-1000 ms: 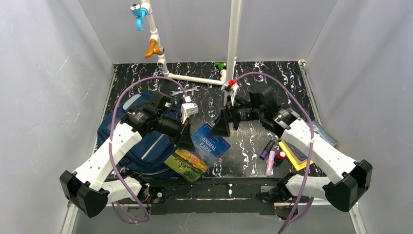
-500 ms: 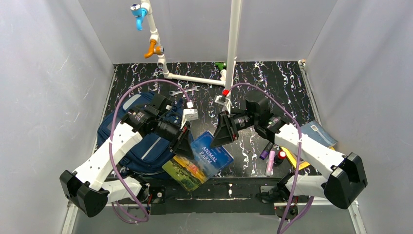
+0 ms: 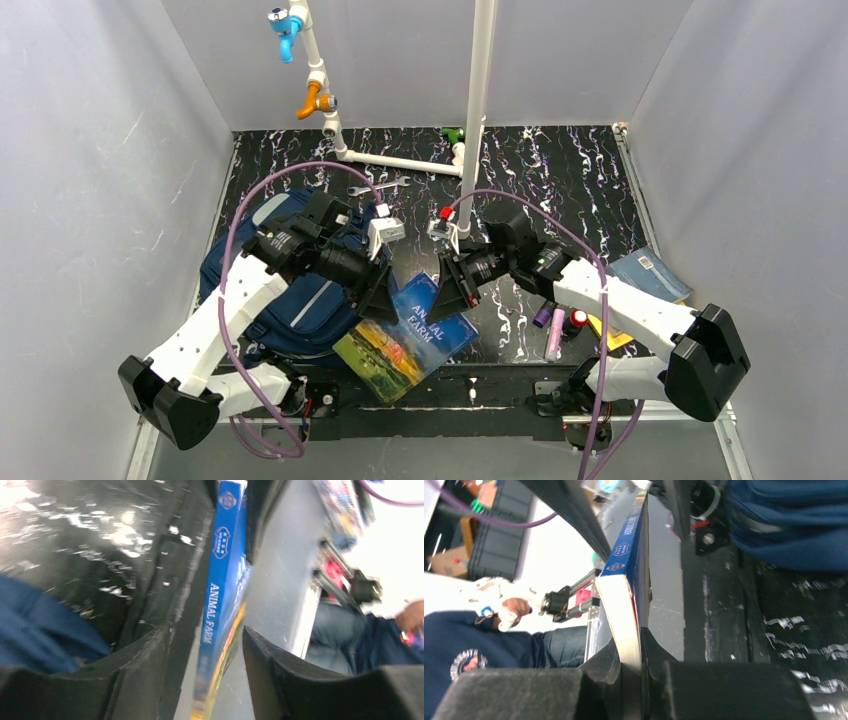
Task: Pack the student bag
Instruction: Pick up the book from the center of the board, then place the book in the student bag.
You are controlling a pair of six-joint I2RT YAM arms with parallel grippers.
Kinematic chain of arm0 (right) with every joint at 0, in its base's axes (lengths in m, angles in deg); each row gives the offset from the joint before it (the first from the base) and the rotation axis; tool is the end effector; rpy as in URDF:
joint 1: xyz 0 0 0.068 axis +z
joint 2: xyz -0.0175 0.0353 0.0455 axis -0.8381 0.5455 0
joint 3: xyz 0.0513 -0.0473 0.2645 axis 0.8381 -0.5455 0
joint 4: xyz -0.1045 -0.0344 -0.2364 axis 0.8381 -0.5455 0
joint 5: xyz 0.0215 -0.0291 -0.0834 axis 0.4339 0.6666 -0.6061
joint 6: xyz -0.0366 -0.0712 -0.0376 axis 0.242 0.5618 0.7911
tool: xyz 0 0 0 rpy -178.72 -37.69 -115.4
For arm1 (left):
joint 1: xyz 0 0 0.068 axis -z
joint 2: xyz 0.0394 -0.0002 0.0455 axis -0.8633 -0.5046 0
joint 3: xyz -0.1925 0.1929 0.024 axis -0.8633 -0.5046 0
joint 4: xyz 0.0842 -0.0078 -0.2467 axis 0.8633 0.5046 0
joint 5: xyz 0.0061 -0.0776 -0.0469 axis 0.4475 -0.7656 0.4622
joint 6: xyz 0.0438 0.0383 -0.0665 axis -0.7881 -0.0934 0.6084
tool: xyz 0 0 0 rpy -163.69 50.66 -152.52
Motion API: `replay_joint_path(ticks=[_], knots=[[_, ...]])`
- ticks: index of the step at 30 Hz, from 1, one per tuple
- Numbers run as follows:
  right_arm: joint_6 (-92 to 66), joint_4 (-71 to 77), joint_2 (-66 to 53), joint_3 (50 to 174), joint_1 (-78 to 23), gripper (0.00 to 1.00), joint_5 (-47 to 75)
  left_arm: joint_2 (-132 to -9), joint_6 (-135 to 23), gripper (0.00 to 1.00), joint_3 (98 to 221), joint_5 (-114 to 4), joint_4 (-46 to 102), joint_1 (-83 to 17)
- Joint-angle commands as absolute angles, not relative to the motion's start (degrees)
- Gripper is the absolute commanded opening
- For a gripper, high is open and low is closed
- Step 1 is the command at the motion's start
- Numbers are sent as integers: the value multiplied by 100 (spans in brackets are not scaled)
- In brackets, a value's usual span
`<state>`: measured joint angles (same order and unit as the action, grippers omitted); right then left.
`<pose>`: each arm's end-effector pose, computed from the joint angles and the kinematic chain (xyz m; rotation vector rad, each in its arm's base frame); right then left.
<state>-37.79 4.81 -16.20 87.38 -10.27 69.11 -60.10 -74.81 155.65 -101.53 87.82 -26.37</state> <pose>0.1470 0.2581 0.3007 -1.1493 1.8983 1.8854 0.1477 -0.1741 0.3296 1.2133 2.1220 -1.3913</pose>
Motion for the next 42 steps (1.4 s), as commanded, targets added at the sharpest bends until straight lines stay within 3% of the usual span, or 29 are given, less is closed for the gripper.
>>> replay_joint_path(ticks=[1,2,4,5,6,9,13,19,28,31,36,38,39,42], knots=[[-3364,-1029,-1771,8759,-1365,1,5654,-5435,-6523,62,15849,-7437,8284,-2691],[-3323,-1507,-1835,8770,-1551,1,5245,-5279,-6251,66,15861,-6626,8212,-2691],[-3353,-2597,-2071,8937,-1864,1,4057,-4928,-5378,88,15782,-4573,8181,-2691],[-3434,-3067,-2231,9011,-1934,1,3382,-4793,-5235,96,15697,-4352,8162,-2691],[-3595,-3435,-2413,9082,-1941,1,2748,-4692,-5208,98,15556,-4443,8111,-2684],[-4027,-4257,-2904,9373,-1969,1,1278,-4993,-5166,98,15121,-4514,7984,-2334],[-4195,-4396,-3033,9595,-1972,1,933,-5874,-5118,96,14911,-3373,8070,-1337],[-4492,-3616,-3055,9143,-1972,1,1608,-6700,-5063,73,14828,-2976,7665,-1312],[-5097,-2694,-3016,8648,-1968,1,2382,-7571,-4605,81,14856,-2276,7528,-1276],[-5182,-2598,-3037,8703,-1967,1,2428,-7759,-4551,68,14934,-1850,7721,-1274],[-5486,-2196,-2969,8657,-1952,1,2887,-7581,-4744,27,15353,-1113,8244,-1275],[-5709,-1924,-2939,8624,-1897,1,3096,-7324,-4874,6,15643,-957,8496,-1275],[-5834,-1777,-2928,8632,-1871,1,3173,-7187,-4987,0,15825,-929,8610,-1272],[-6587,-1008,-2930,8513,-1779,1,3353,-6762,-5255,0,16457,-1109,8935,-1271]])
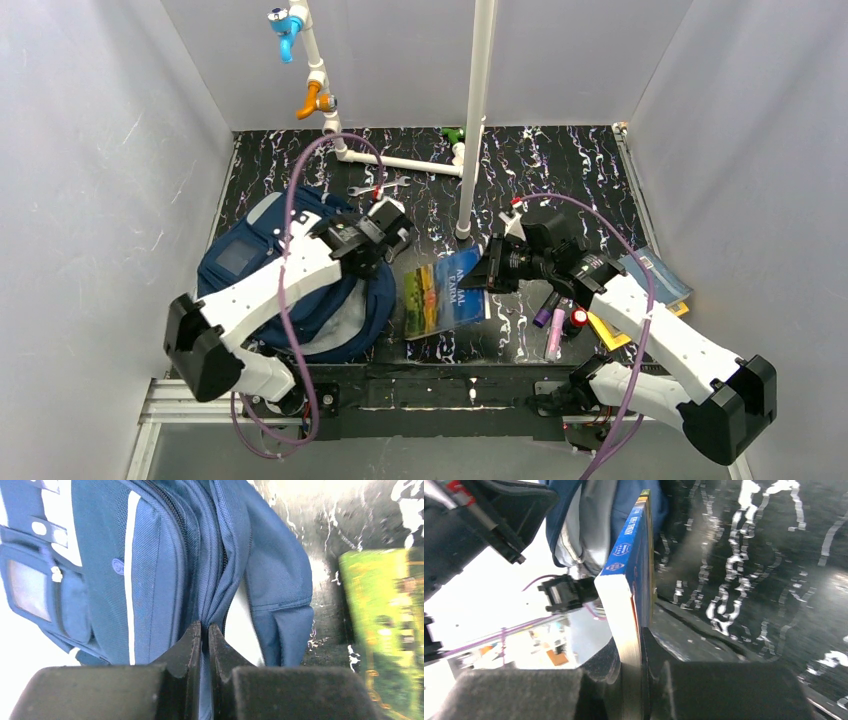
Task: Pack the student bag
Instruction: Place the book in the student bag.
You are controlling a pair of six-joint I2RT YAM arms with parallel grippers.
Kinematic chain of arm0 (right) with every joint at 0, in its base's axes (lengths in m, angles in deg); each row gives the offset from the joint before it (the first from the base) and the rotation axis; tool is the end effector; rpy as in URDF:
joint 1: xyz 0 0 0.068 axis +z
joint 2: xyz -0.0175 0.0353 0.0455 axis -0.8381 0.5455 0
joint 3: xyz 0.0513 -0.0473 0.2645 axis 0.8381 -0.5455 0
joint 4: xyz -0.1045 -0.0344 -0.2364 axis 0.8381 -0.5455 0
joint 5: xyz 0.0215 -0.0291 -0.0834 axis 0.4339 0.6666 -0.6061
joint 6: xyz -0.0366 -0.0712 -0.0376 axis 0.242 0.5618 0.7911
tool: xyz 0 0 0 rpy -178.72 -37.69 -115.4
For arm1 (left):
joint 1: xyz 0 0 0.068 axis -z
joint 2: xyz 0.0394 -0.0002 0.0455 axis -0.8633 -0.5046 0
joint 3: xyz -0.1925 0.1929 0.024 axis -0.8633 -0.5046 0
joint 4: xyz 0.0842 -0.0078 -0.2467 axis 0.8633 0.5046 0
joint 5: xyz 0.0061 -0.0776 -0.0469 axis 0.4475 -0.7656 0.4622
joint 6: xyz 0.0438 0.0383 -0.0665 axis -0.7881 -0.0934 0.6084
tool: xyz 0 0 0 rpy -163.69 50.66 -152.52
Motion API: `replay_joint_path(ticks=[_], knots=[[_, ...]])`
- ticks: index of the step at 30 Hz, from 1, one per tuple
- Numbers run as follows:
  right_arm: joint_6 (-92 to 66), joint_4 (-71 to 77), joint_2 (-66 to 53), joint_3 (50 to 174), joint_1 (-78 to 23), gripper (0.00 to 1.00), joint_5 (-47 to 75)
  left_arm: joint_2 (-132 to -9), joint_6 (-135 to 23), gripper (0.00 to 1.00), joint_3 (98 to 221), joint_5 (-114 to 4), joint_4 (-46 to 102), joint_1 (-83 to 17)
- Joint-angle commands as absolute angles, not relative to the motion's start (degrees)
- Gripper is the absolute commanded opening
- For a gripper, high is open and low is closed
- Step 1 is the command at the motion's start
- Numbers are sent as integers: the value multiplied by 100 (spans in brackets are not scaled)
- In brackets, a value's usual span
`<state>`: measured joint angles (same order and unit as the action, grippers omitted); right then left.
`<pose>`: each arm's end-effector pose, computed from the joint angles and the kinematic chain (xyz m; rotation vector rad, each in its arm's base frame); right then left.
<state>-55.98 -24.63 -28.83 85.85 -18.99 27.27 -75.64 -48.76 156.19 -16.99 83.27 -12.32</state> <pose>0.1796 0.1764 0.2711 0.0276 2.4724 1.1805 0.2243 -0.1864 0.2538 0.4790 2.4510 0.2558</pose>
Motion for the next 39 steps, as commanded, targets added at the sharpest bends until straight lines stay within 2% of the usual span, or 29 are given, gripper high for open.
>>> replay_joint_path(ticks=[1,4,9,13,21,25,28,30,34,35,37,39], knots=[[-6978,-596,-2926,8381,-1726,1,3407,-6669,-5349,0,16669,-1241,9034,-1273],[-7991,697,-2788,8081,-1439,1,3332,-6639,-5523,0,17330,-1474,9550,-1271],[-8788,1784,-1987,8237,-770,1,2710,-6505,-5697,0,17694,-1885,9725,-1276],[-9315,2909,-1366,8296,-134,1,1604,-6506,-5647,0,17783,-1860,9771,-1276],[-8776,4162,139,8658,714,1,-1495,-6592,-5609,0,17966,-2378,9759,-1275],[-8567,5351,1593,9251,823,1,-1726,-6596,-5848,0,18232,-2853,9718,-1276],[-8202,5659,2308,9732,1010,1,-2202,-6721,-5868,0,18523,-2199,10248,-1269],[-7761,5255,2587,10182,1042,11,-2171,-6656,-6028,0,18519,-2332,10291,-1285],[-7549,3934,2647,10400,1094,57,-2096,-6373,-5925,0,18227,-2818,9817,-1286],[-7533,3834,2566,10230,1106,65,-1970,-6362,-5880,0,18197,-2759,9793,-1282],[-7464,3706,2302,9714,1123,73,-1619,-6354,-5815,0,18131,-2701,9754,-1287],[-7265,3501,2039,9394,1135,77,-1239,-6328,-5812,0,18049,-2714,9693,-1281]])
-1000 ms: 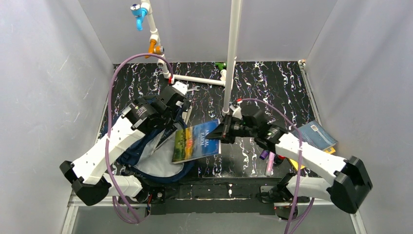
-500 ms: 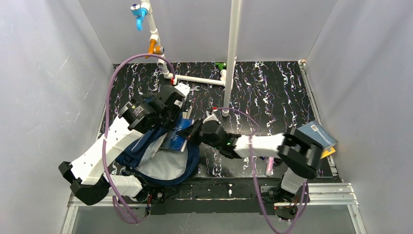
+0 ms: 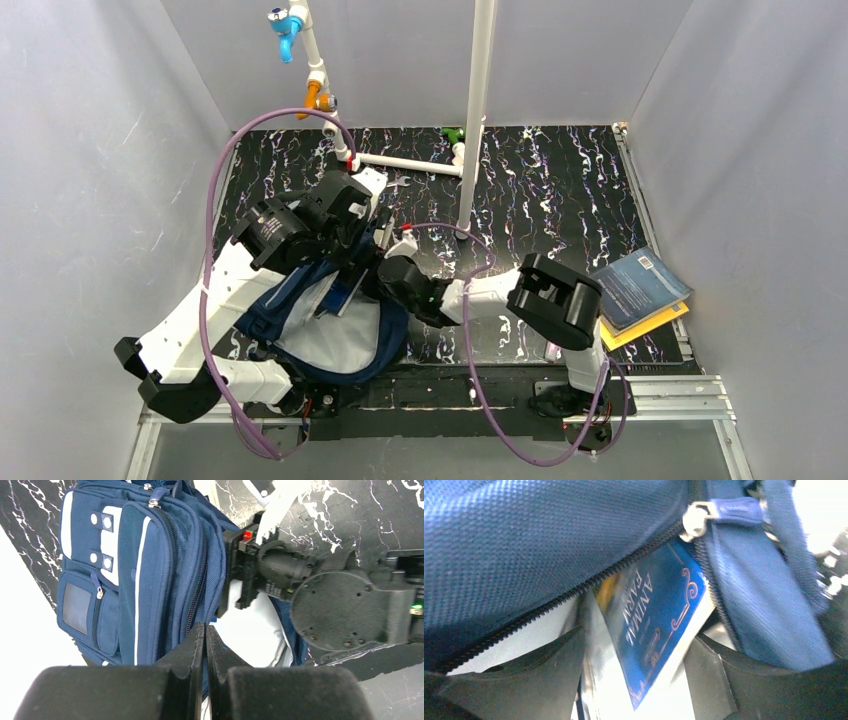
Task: Pack the student bag
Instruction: Place the book in the student bag.
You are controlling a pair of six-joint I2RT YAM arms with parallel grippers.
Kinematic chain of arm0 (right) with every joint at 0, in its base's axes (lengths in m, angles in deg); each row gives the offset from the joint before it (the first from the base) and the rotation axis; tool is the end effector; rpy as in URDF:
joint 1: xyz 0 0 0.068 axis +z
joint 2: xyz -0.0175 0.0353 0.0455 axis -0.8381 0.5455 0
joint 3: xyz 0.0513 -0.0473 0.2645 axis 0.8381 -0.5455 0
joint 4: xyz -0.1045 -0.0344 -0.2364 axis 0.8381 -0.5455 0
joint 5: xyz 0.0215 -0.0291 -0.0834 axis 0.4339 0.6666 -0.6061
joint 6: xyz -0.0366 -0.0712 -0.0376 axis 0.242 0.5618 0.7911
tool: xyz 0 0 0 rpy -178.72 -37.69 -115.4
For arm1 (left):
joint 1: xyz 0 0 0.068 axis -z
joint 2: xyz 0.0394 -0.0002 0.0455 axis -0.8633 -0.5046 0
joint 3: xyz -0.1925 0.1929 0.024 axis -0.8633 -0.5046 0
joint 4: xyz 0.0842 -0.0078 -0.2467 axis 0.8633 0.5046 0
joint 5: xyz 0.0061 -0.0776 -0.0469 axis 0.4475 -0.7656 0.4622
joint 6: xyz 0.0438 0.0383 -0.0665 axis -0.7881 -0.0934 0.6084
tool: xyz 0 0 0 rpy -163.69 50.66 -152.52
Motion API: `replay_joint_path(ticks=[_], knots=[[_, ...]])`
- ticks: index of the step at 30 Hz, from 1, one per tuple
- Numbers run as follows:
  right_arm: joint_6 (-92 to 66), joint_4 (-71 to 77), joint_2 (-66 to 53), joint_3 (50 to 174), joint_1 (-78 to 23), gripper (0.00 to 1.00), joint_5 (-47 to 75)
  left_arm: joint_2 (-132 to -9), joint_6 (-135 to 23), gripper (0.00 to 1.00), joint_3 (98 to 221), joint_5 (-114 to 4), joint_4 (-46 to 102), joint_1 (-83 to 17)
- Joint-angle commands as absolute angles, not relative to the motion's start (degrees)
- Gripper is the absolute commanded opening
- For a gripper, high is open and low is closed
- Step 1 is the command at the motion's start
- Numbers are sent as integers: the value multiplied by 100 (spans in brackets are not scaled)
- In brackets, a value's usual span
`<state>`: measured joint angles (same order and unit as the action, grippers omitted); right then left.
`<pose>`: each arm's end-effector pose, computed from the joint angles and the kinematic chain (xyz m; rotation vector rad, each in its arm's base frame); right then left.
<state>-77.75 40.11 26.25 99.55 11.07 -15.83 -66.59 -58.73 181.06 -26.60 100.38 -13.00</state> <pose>0.2034 0.4258 0.1704 0.3656 1.9940 1.3400 0.1839 -0.1559 0.4015 0.6157 2.2676 -0.0459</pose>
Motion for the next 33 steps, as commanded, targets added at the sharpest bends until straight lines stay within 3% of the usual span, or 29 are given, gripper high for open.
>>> replay_joint_path(ticks=[1,5,9,13,15,16,18,19,20,22,23,25,26,27,28,33], knots=[[-7181,3354,1914,9290,1135,79,-1093,-6311,-5812,0,18021,-2723,9674,-1284],[-6811,3166,1636,9083,1179,79,-730,-6281,-5775,0,18009,-2697,9661,-1291],[-6593,3369,1985,9459,1240,62,-672,-6305,-5725,0,18042,-2773,9631,-1280],[-6191,3625,2783,10510,1225,37,-291,-6354,-5651,0,17994,-2932,9573,-1287],[-5907,3620,2893,10811,1223,34,-381,-6327,-5607,0,17888,-2926,9529,-1285],[-5756,3379,2718,10757,1204,37,-433,-6283,-5569,0,17757,-2844,9490,-1285],[-5397,2112,1954,10233,1188,54,-620,-6084,-5453,0,17327,-2634,9309,-1288],[-5162,799,961,9552,1188,72,-728,-5913,-5349,0,16957,-2516,9032,-1285],[-4791,-397,-154,8975,1188,83,-929,-5830,-5234,0,16660,-2516,8769,-1286],[-4670,-2381,-2365,8428,995,98,-2726,-5717,-4974,0,16121,-2475,8475,-1303],[-4910,-3236,-2931,8440,259,98,-3309,-5672,-4876,0,15965,-2541,8398,-1305],[-4191,-3357,-3251,8392,-1782,98,-2730,-5675,-4784,0,15809,-2760,8327,-1305],[-3854,-3258,-3076,8436,-2776,98,-2517,-5715,-4754,0,15739,-2893,8284,-1303],[-3916,-3238,-2293,8653,-4960,98,-2284,-5789,-4652,0,15588,-3161,8163,-1305],[-4080,-3159,-1954,8697,-6005,98,-2073,-5822,-4606,0,15537,-3280,8082,-1303],[-4959,-3054,-1879,8522,-7595,98,-2120,-5911,-4562,0,15408,-3686,7889,-1308]])
